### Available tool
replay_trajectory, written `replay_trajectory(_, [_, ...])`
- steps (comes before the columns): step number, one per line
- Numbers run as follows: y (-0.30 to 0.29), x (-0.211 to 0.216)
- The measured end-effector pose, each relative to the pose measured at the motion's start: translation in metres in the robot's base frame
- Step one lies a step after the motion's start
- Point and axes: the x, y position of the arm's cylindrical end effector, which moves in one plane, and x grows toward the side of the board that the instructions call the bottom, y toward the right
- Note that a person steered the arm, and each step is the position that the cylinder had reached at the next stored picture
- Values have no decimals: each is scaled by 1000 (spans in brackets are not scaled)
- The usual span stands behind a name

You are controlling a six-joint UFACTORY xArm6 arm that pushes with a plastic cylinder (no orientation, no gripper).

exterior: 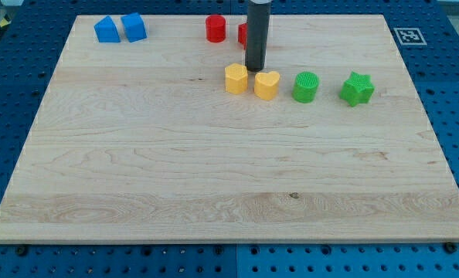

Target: Adjust the yellow hexagon diagonal to the blue cube

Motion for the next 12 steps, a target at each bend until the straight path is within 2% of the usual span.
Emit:
replay_trajectory(2, [-3, 20])
replay_trajectory(5, [-4, 6])
replay_trajectory(8, [-32, 5])
replay_trajectory(12, [-34, 20])
